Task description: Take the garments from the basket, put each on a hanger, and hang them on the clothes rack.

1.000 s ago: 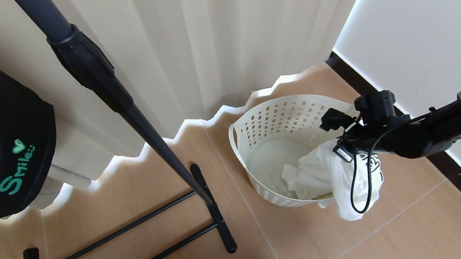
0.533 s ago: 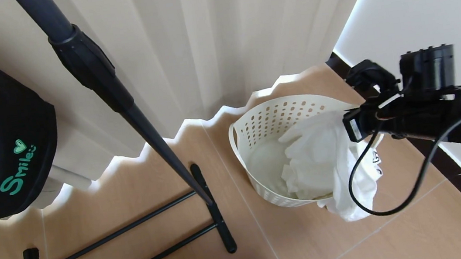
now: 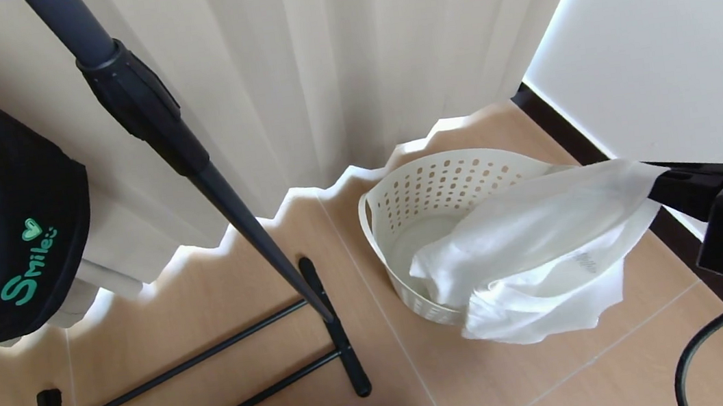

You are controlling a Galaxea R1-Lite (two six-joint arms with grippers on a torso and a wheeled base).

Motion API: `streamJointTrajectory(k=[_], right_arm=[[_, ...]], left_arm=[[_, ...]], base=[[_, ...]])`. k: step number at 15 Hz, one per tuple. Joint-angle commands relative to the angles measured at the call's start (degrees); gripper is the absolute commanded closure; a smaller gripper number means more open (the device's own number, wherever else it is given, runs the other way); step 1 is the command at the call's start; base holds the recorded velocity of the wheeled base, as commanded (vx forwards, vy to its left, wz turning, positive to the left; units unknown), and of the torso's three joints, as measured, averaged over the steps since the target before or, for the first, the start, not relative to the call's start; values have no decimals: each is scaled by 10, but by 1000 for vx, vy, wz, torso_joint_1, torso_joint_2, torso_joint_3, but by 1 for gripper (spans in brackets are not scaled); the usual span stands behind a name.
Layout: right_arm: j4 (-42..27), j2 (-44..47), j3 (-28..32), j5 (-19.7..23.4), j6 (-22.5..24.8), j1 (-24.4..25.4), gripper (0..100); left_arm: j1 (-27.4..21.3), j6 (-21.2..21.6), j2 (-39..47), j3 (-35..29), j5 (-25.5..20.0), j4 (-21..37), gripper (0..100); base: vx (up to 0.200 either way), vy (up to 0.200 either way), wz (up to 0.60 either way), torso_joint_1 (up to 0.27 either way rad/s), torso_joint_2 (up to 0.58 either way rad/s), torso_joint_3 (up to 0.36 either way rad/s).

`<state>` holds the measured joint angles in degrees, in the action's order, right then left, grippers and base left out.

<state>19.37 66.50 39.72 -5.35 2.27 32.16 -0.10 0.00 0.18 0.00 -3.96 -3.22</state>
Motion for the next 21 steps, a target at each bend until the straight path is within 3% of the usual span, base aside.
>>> streamJointTrajectory(k=[1, 8, 21], right_arm=[[1, -37, -7, 0, -2, 4, 100], [52, 9, -13, -1, -17, -22, 100], [53, 9, -22, 0, -16, -22, 100]], left_arm=[[0, 0, 1, 0, 0, 1, 0], [0, 0, 1, 0, 0, 0, 0], [0, -1, 1, 0, 0, 0, 0]], base=[[0, 0, 0, -2, 2, 80], [0, 0, 0, 0, 2, 177], [0, 0, 0, 1, 3, 203]])
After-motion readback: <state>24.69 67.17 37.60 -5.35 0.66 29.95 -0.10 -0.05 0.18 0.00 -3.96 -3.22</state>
